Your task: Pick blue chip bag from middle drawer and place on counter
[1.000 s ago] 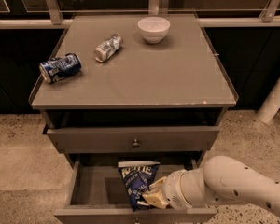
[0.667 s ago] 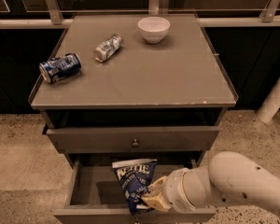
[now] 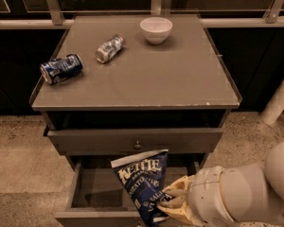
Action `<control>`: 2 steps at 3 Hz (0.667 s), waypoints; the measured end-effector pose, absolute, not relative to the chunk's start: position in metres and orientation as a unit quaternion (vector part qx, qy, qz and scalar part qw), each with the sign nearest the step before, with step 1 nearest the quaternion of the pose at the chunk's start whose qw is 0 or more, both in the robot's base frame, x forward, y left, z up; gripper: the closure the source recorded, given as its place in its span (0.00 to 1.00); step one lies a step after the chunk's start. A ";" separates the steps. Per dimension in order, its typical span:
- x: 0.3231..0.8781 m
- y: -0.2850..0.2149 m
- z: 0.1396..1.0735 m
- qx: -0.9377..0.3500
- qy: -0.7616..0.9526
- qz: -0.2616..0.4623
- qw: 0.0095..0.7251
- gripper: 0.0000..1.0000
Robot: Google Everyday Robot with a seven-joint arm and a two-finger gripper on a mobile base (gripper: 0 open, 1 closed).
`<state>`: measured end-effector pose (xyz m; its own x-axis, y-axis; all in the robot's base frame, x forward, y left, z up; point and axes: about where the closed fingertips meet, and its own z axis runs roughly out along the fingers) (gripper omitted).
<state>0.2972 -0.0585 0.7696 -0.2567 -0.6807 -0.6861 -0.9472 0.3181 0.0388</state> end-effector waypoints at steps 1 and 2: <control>0.286 -0.057 0.772 -0.549 0.751 0.238 0.279 1.00; 0.287 -0.057 0.772 -0.549 0.752 0.237 0.279 1.00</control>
Offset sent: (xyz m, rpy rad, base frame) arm -0.0118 0.0016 0.0031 -0.0027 0.0154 0.0386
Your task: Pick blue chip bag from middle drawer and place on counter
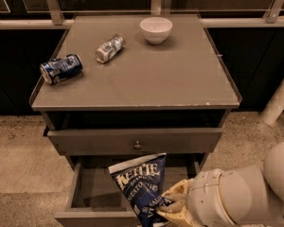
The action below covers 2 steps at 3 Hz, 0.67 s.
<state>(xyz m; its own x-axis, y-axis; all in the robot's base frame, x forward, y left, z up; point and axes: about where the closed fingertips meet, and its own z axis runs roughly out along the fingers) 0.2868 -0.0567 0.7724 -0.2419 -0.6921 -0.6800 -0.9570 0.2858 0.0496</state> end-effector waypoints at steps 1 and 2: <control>0.294 -0.054 0.786 -0.575 0.733 0.236 0.278 1.00; 0.311 -0.060 0.828 -0.606 0.715 0.207 0.281 1.00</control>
Offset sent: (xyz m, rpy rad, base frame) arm 0.0594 -0.0137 0.1263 -0.1020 -0.1933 0.1671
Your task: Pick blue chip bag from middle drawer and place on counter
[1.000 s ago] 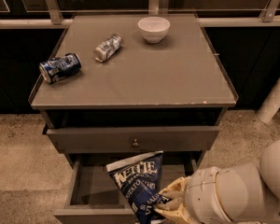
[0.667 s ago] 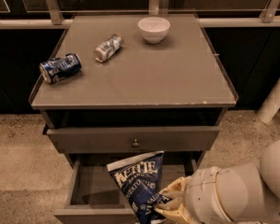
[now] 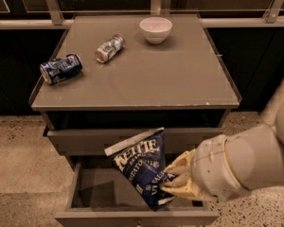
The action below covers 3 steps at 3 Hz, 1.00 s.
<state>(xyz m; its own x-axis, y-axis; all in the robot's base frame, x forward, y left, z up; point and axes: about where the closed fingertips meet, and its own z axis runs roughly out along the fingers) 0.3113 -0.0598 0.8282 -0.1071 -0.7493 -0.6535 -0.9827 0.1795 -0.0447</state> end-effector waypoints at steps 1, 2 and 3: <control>0.330 -0.066 0.882 -0.630 0.699 0.171 0.292 1.00; 0.356 -0.075 0.920 -0.641 0.692 0.151 0.297 1.00; 0.387 -0.082 0.939 -0.646 0.685 0.145 0.304 1.00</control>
Offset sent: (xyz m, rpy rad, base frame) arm 0.0802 -0.0298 0.1349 -0.0934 -0.1572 0.0476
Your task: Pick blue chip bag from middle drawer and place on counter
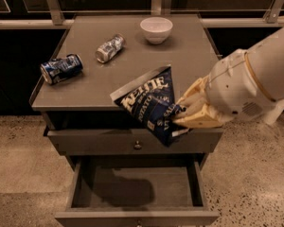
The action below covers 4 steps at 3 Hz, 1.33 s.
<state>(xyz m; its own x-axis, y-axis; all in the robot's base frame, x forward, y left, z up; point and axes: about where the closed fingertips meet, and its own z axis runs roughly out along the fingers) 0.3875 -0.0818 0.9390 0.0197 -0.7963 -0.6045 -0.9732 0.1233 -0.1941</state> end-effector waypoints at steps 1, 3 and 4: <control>0.421 -0.085 0.947 -0.641 0.688 0.144 0.308 1.00; 0.458 -0.089 0.964 -0.569 0.730 0.101 0.366 1.00; 0.477 -0.092 0.966 -0.536 0.738 0.088 0.400 1.00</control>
Offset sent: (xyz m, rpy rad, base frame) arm 0.0910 -0.0133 0.0277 0.0726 -0.0981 -0.2497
